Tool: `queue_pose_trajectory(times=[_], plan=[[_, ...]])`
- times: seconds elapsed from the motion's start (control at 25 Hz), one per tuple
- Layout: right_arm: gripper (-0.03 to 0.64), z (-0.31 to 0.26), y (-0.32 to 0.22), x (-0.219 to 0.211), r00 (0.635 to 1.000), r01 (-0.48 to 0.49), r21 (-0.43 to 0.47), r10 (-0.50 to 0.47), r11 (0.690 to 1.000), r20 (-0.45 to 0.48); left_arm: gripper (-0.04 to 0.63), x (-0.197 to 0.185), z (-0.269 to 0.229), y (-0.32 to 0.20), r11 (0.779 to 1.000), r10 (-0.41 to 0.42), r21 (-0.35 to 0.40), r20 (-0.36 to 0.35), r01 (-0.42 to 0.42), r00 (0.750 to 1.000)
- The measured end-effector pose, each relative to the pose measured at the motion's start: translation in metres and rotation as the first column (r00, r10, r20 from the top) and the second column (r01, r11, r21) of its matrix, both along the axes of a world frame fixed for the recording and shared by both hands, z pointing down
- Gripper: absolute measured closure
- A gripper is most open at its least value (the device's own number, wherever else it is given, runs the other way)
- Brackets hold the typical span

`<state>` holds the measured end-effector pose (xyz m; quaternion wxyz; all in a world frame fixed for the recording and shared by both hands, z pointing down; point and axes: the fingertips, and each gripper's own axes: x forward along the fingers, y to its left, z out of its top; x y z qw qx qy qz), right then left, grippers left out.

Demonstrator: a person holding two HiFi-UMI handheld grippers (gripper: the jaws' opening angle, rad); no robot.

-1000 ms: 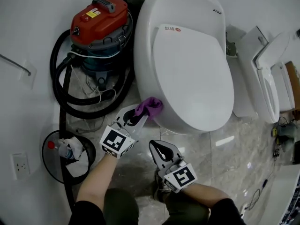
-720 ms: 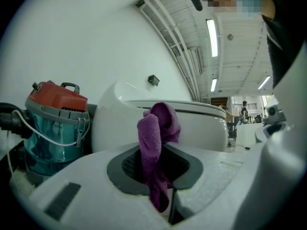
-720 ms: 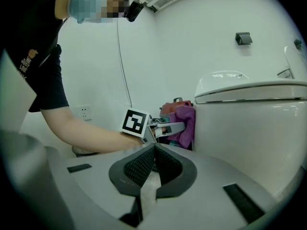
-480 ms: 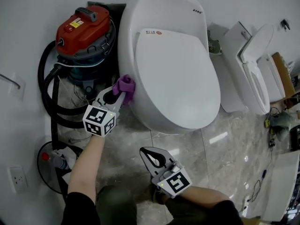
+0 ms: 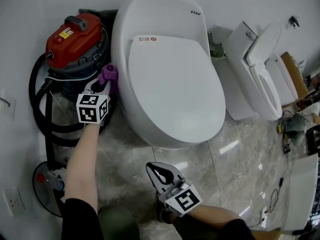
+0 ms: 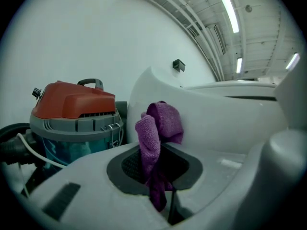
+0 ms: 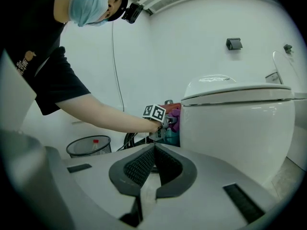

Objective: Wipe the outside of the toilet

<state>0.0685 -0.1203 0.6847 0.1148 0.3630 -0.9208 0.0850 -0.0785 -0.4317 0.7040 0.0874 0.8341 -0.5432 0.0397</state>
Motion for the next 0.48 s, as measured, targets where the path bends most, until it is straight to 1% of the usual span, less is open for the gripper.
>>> queue_pose_trajectory(times=[0.08,0.2,0.36,0.48], plan=[[0.617,0.002,0.000,0.003,1.000,-0.005,-0.002,0.005,1.000,0.005,0.540,0.000,-0.003,0.005,1.000,0.004,0.022,-0.012,-0.003,1.000],[0.617,0.001,0.002,0.005,1.000,-0.006,0.001,0.006,1.000,0.011,0.541,-0.003,-0.006,0.025,0.997,0.022,0.072,-0.073,-0.017,0.997],[0.617,-0.002,0.008,0.007,1.000,-0.008,0.006,0.008,1.000,0.012,0.541,-0.003,-0.011,0.070,0.989,0.058,0.146,-0.133,-0.038,0.989],[0.618,-0.003,0.013,0.007,1.000,0.002,0.017,-0.002,1.000,0.003,0.541,0.005,-0.009,0.113,0.980,0.096,0.189,-0.153,-0.066,0.984]])
